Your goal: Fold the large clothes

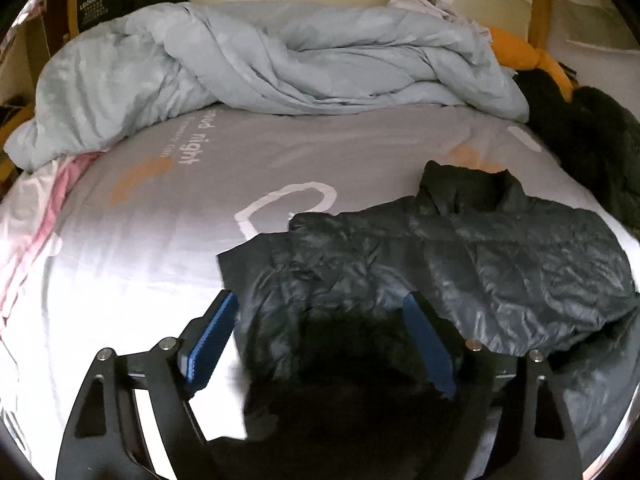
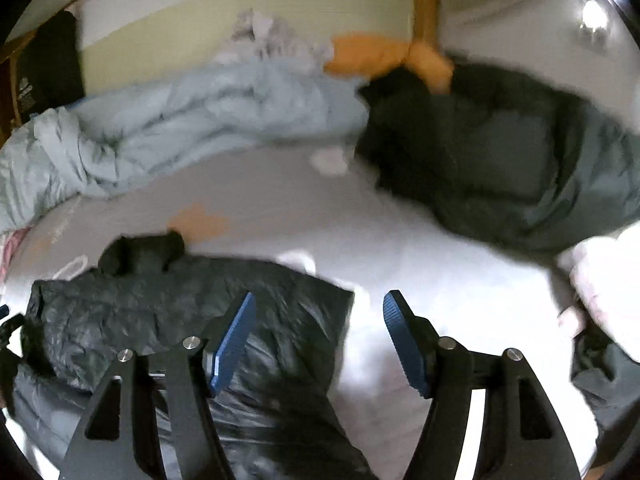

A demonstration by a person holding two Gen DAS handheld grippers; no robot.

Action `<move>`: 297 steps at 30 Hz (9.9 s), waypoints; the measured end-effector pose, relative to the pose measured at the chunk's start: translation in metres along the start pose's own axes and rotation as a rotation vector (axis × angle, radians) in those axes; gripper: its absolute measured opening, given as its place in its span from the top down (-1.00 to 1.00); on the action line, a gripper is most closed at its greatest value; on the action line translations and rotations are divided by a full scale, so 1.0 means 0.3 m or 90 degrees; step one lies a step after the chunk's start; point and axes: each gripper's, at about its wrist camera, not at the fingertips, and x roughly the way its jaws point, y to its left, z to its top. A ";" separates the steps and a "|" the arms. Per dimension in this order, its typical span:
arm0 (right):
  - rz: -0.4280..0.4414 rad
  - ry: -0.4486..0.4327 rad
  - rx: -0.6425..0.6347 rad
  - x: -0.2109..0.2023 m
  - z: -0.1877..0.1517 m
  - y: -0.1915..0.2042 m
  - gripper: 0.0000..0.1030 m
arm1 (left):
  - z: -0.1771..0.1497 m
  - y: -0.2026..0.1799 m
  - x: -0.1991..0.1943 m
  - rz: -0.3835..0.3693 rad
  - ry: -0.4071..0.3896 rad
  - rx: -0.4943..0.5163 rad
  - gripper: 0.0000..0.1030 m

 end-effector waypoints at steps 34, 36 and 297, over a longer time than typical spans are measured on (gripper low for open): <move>0.042 0.106 -0.009 0.289 -0.062 0.163 -0.28 | -0.069 0.131 -0.012 0.117 -0.062 0.027 -0.05; 0.059 0.056 -0.014 0.202 -0.051 0.165 -0.28 | -0.054 0.129 -0.113 0.070 -0.111 0.003 -0.25; 0.195 0.232 -0.111 0.394 -0.148 0.794 0.99 | -0.350 -0.489 0.058 -0.313 -0.007 -0.079 0.93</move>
